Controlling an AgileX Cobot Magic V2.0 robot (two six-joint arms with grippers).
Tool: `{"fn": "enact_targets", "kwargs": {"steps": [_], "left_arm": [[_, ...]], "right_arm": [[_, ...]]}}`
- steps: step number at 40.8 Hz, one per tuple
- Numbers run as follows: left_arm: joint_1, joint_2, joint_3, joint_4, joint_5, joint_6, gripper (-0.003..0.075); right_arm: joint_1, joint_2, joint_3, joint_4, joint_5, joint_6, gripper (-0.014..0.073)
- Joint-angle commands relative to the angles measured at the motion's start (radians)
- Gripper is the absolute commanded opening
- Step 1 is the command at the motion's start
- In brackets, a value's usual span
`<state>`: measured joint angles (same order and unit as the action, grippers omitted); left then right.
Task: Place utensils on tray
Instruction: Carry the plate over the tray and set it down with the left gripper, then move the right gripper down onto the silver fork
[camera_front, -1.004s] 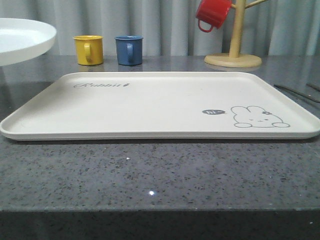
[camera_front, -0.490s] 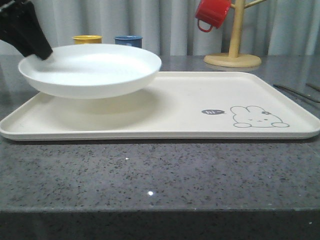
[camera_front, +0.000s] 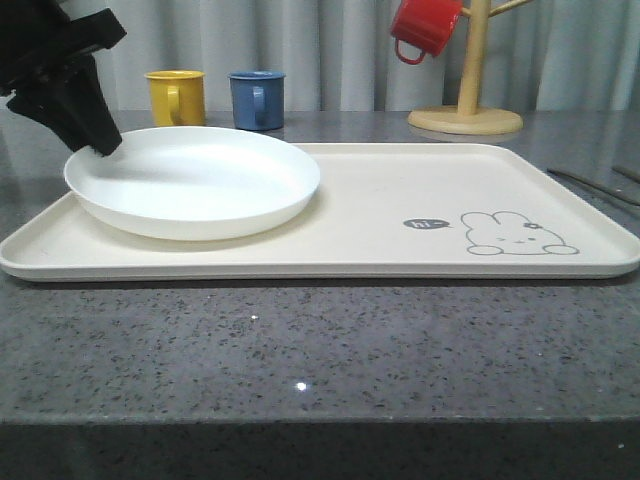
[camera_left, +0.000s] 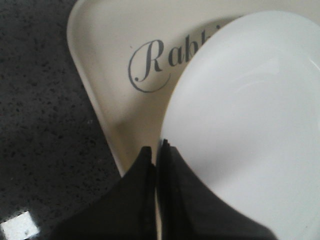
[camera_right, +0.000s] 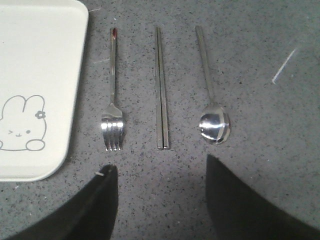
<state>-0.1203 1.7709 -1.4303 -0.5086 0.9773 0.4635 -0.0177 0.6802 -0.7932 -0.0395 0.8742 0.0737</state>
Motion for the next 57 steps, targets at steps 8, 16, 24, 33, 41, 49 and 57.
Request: {"fn": "enact_targets", "kwargs": {"steps": [8,16,24,33,41,49,57], "left_arm": [[-0.007,-0.043,-0.032,-0.033,0.002,-0.008,0.0232],[-0.009,-0.053,-0.037,-0.023,-0.007,0.003,0.0326],[-0.076,-0.156,-0.037,0.107,-0.027,0.003,0.0324],[-0.285,-0.349,0.0,0.362,-0.042,-0.127,0.0295],[-0.474,-0.554,0.14,0.595,-0.084,-0.305,0.0293],[-0.528,-0.732,0.269,0.619,-0.144,-0.432,0.0293],[-0.526,-0.895,0.39,0.616,-0.172,-0.506,0.0293]], "right_arm": [[-0.004,0.009,-0.034,-0.005,-0.055,-0.007,0.0423],[-0.004,0.009,-0.034,-0.005,-0.055,-0.007,0.0423],[-0.004,0.009,-0.034,-0.005,-0.055,-0.007,0.0423],[-0.004,0.009,-0.034,-0.005,-0.055,-0.007,0.0423],[-0.004,0.009,-0.034,-0.005,-0.055,-0.007,0.0423],[-0.004,0.009,-0.034,-0.005,-0.055,-0.007,0.0423],[-0.004,0.009,-0.034,-0.005,-0.055,-0.007,0.0423]]}}
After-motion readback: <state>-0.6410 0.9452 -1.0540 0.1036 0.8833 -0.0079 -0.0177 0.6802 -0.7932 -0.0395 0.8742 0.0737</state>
